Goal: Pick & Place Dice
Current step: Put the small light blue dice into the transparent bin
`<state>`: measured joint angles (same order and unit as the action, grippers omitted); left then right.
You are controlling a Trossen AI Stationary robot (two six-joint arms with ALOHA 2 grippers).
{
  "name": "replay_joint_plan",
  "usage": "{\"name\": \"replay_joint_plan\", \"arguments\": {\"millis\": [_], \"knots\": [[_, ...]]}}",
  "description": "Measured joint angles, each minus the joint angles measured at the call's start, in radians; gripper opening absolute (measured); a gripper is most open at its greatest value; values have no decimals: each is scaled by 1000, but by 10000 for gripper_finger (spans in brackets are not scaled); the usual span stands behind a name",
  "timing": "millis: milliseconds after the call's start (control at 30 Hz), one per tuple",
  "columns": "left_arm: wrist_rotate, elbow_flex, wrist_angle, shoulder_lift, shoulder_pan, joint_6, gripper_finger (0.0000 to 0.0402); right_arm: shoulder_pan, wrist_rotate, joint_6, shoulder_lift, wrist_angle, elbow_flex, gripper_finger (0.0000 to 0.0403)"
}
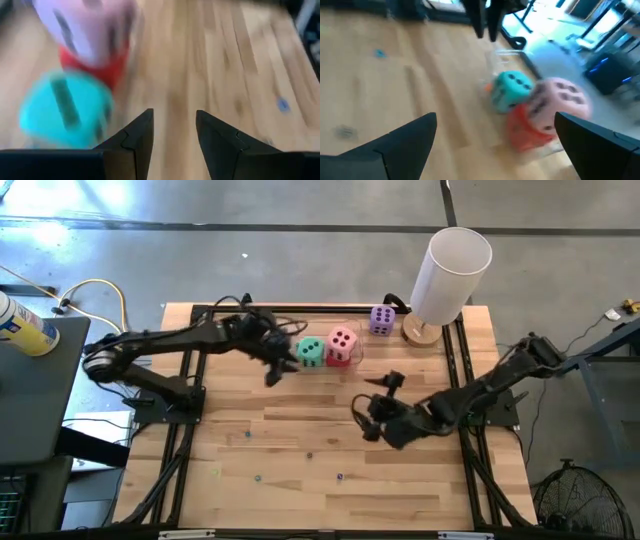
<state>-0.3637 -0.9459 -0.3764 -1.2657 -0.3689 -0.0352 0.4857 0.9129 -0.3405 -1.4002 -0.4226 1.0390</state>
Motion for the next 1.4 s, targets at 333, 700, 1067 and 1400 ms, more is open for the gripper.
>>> {"name": "replay_joint_plan", "arguments": {"millis": [333,700,1067,1400], "knots": [[74,23,-552,168,268,397,142,202,9,-161,-32,195,-72,396],[510,136,-527,138,793,895,142,235,-33,-75,-29,437,-174,396],[604,209,-381,54,997,908,142,216,-65,-1,-29,516,-192,396],[684,264,-355,-67,1038,923,142,176,-191,32,-29,540,-192,396]]}}
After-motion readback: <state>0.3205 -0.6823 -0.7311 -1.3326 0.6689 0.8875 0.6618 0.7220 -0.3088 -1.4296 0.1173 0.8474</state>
